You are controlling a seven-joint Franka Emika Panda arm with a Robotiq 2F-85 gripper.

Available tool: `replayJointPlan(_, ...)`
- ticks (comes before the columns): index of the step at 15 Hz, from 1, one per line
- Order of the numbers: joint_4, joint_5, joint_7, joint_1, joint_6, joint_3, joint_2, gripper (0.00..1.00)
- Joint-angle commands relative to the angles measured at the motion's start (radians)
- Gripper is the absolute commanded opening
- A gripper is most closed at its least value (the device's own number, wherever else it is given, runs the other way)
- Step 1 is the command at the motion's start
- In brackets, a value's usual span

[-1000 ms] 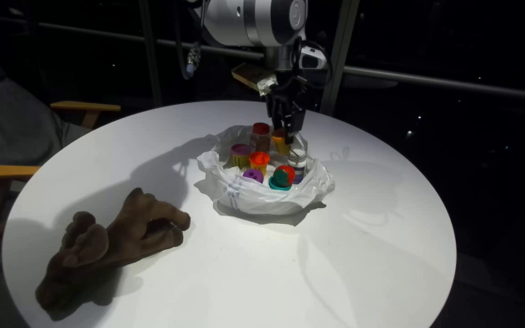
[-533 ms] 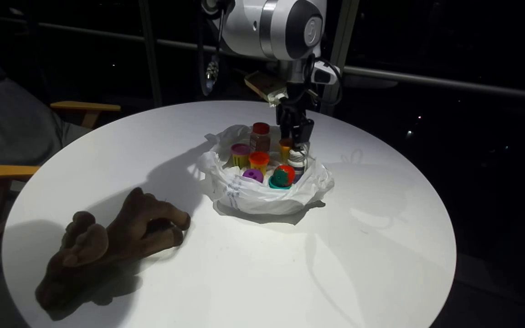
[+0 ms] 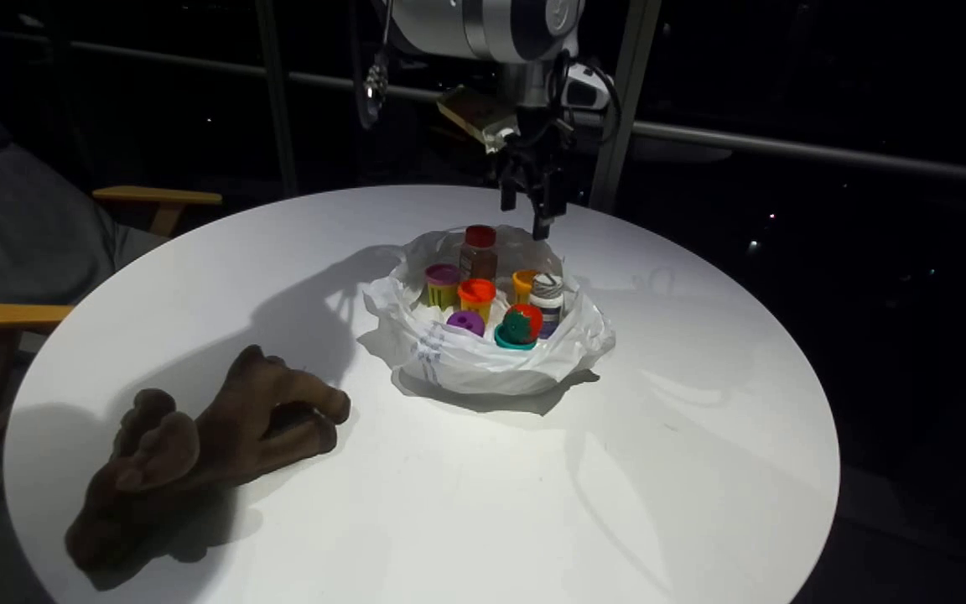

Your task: Put the things on the table into the plastic bag

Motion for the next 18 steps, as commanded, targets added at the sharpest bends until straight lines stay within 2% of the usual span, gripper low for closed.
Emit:
replayJointPlan(1,-0.088,-0.037,-0.001,0.066,-0.052,-0.022,-0.143,1.0)
replayJointPlan(4,-0.224,-0.081,-0.051,0.111,-0.154,-0.002,-0.287,1.0)
replayJointPlan(9,-0.468,-0.093,-0.189,0.144,-0.287,0.064,-0.46,1.0)
replayJointPlan(13,-0.684,-0.233,-0.222,0.184,-0.301,0.075,-0.569,1.0)
replayJointPlan(18,-0.97,-0.341,-0.327,0.169,-0.211,0.118,-0.665,1.0)
